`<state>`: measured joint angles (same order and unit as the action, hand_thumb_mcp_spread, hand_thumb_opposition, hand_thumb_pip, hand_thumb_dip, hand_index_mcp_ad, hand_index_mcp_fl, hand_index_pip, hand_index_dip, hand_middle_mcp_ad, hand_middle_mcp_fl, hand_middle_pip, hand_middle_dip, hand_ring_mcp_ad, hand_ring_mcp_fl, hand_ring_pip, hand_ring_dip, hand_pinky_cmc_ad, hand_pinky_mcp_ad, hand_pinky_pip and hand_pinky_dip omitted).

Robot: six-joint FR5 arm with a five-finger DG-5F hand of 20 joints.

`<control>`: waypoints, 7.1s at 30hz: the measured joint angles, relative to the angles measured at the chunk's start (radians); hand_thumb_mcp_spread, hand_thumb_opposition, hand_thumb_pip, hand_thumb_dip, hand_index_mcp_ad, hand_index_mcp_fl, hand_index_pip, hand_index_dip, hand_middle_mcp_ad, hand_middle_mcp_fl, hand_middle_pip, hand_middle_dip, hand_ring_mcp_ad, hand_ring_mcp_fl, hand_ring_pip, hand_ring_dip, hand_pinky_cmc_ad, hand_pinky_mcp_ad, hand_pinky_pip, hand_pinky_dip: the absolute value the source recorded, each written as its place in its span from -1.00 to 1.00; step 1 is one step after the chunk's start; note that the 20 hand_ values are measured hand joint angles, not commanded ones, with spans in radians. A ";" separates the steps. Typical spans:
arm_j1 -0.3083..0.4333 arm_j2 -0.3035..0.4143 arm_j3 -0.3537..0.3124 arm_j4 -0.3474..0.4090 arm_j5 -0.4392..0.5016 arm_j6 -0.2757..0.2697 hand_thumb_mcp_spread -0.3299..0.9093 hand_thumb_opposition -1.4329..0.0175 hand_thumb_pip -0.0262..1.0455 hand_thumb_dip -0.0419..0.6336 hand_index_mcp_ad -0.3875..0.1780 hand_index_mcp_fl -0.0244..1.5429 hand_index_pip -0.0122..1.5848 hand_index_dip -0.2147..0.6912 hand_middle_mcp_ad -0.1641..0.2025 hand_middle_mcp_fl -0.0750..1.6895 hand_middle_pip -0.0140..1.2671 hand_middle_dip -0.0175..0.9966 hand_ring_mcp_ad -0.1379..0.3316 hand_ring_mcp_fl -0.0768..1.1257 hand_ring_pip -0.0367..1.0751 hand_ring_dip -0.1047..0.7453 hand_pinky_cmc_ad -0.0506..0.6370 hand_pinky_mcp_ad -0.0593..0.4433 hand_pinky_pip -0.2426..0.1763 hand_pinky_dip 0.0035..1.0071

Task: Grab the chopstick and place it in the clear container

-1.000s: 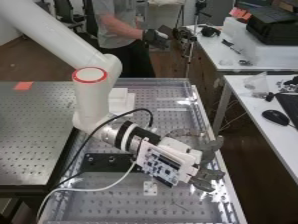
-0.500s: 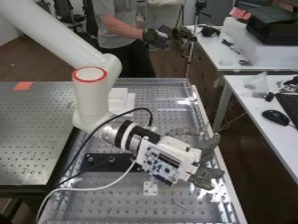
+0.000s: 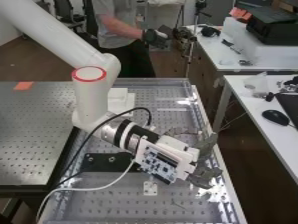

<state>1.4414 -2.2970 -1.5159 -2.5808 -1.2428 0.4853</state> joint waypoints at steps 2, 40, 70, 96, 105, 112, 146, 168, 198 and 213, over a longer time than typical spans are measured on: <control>0.001 0.000 0.000 -0.001 0.001 0.001 0.43 -0.22 0.01 -0.02 -0.38 0.35 -0.80 0.16 0.30 0.19 -0.59 0.25 0.01 -0.17 -0.76 0.03 0.26 0.09 -0.02 -0.65; 0.006 -0.007 0.024 -0.019 0.052 -0.043 0.78 -0.47 -0.10 -0.09 -0.32 0.71 -0.71 0.38 0.08 0.43 -0.48 0.25 0.01 0.06 -0.76 0.03 0.32 0.09 0.06 -0.65; 0.012 0.058 0.092 -0.002 0.056 -0.296 0.78 -0.54 -0.12 -0.08 0.12 0.89 -0.92 0.38 0.10 0.61 -0.57 0.06 0.02 0.23 -0.74 0.10 0.44 0.15 0.13 -0.65; 0.192 0.368 -0.040 -0.122 0.167 -0.516 0.65 -0.57 -0.12 -0.09 -0.05 0.98 -0.96 0.38 0.10 0.71 -0.53 0.04 -0.02 0.29 -0.73 0.13 0.43 0.16 0.25 -0.66; 0.336 0.405 -0.020 -0.205 0.300 -0.612 0.65 -0.57 -0.12 -0.08 -0.05 0.98 -0.96 0.39 0.10 0.71 -0.53 0.04 -0.04 0.31 -0.72 0.12 0.41 0.20 0.32 -0.65; 0.449 0.365 0.064 -0.337 0.411 -0.641 0.65 -0.57 -0.12 -0.09 -0.05 0.98 -0.97 0.42 0.10 0.71 -0.53 0.04 -0.06 0.32 -0.73 0.13 0.40 0.22 0.32 -0.65; 0.586 0.097 0.349 -0.843 0.538 -0.628 0.63 -0.57 -0.12 -0.08 -0.10 0.98 -0.97 0.42 0.10 0.70 -0.52 0.01 -0.14 0.32 -0.73 0.12 0.40 0.22 0.33 -0.65; 0.547 0.007 0.472 -1.019 0.406 -0.745 0.63 -0.57 -0.12 -0.09 -0.11 0.98 -0.97 0.42 0.10 0.71 -0.50 0.01 -0.14 0.35 -0.73 0.12 0.40 0.23 0.33 -0.65; 0.464 -0.092 0.679 -1.171 0.039 -0.998 0.63 -0.57 -0.12 -0.08 -0.13 0.98 -0.98 0.42 0.10 0.70 -0.48 -0.01 -0.16 0.32 -0.73 0.13 0.40 0.22 0.35 -0.65; 0.454 -0.114 0.717 -1.195 0.040 -1.032 0.63 -0.57 -0.12 -0.08 -0.13 0.98 -0.97 0.41 0.10 0.71 -0.48 -0.01 -0.15 0.29 -0.73 0.12 0.37 0.22 0.35 -0.65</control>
<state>1.8949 -2.4108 -0.7992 -3.7756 -1.2032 -0.5467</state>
